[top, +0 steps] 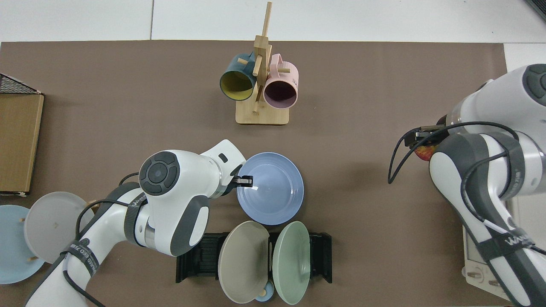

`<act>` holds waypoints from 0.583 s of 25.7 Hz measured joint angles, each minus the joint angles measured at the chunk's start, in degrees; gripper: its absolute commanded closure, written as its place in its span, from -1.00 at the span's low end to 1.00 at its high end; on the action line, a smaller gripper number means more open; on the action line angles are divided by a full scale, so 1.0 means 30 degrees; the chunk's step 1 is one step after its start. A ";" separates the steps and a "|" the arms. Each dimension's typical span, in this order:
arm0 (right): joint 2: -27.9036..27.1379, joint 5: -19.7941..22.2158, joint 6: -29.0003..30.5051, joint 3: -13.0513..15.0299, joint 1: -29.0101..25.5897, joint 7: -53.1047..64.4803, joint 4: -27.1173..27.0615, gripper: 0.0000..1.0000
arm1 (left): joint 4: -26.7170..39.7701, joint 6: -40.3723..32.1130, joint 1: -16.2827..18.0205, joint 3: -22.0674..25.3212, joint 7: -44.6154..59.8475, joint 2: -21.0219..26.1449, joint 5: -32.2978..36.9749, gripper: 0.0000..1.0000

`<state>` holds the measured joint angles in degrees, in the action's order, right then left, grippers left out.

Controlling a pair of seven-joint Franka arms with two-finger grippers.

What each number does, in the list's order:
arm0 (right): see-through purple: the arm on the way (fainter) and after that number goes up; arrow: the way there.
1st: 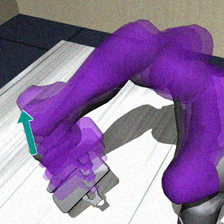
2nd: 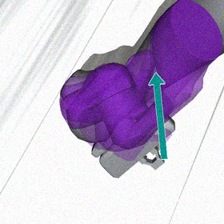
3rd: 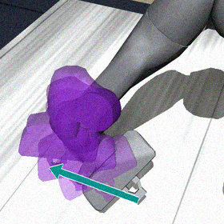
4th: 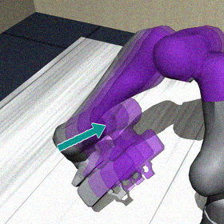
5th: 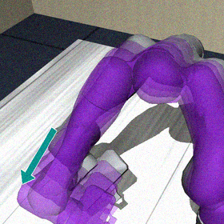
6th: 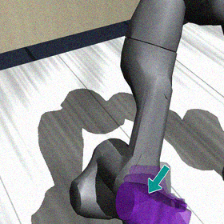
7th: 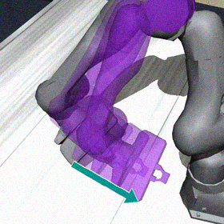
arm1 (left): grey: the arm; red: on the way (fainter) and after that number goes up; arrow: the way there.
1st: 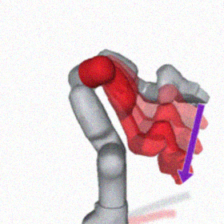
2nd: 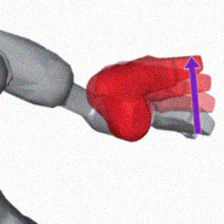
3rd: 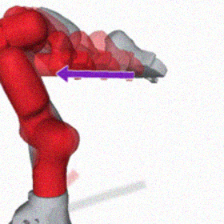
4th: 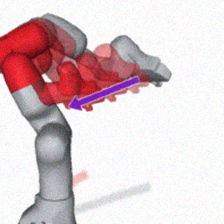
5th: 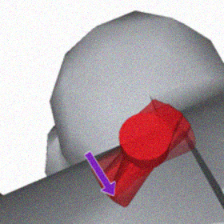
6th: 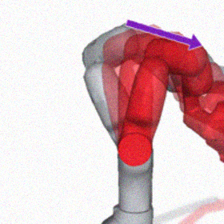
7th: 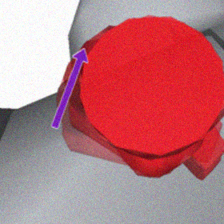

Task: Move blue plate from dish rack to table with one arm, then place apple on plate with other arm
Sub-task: 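Lift the blue plate out of the rack with the left gripper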

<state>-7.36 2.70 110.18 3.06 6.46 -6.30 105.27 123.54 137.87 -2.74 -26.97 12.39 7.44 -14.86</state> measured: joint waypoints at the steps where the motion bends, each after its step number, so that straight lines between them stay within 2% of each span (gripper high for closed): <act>1: 0.0000 0.0000 0.0000 -0.0010 0.0110 -0.0089 0.0000 1.00 | 0.0009 0.0038 0.0001 0.0008 0.0000 0.0020 0.0000 1.00; 11: 0.0009 0.0000 0.0000 -0.0022 0.0810 -0.0924 0.0000 1.00 | 0.0037 0.0430 -0.0083 -0.0004 0.0000 0.0074 0.0000 1.00; 12: 0.0010 0.0000 0.0000 -0.0022 0.0831 -0.0955 0.0001 1.00 | 0.0042 0.0461 -0.0134 -0.0002 0.0000 0.0076 0.0000 0.96; 14: 0.0010 0.0000 0.0000 -0.0021 0.0869 -0.1003 0.0002 1.00 | 0.0058 0.0540 -0.0239 0.0003 0.0000 0.0077 0.0004 0.50; 15: 0.0010 0.0000 0.0000 -0.0021 0.0885 -0.1025 0.0004 1.00 | 0.0070 0.0562 -0.0273 0.0002 -0.0001 0.0078 0.0022 -0.06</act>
<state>-7.33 2.70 110.18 3.00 9.12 -9.37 105.28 123.75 139.56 -3.56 -26.96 12.39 7.68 -14.80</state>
